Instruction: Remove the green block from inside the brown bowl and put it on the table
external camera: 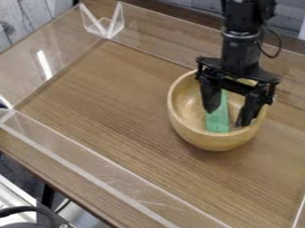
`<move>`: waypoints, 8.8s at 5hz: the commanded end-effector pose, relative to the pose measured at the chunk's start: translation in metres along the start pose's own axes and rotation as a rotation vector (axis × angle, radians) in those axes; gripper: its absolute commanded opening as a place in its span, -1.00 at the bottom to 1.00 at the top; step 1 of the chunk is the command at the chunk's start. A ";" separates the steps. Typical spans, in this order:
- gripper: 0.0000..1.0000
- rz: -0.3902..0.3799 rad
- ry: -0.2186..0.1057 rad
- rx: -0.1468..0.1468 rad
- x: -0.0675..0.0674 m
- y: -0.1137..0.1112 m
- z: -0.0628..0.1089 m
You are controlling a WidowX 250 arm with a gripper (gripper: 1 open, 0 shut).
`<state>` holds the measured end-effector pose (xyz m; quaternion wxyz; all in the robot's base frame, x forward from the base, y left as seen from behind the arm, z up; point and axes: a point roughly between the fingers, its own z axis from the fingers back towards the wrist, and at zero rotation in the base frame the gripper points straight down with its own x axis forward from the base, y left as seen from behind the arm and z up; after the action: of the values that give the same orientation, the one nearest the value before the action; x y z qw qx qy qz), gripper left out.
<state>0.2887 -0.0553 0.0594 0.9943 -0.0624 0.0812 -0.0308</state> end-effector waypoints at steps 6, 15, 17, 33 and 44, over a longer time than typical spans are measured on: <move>-1.00 -0.134 -0.148 -0.072 -0.012 0.002 0.031; -1.00 0.033 -0.241 -0.156 -0.055 0.094 -0.010; -1.00 0.013 -0.236 -0.183 -0.046 0.106 -0.009; 1.00 0.185 -0.357 -0.135 0.022 0.020 -0.012; 1.00 0.201 -0.322 -0.069 0.065 0.005 -0.012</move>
<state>0.3421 -0.0528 0.0243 0.9908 -0.0886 -0.0502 0.0889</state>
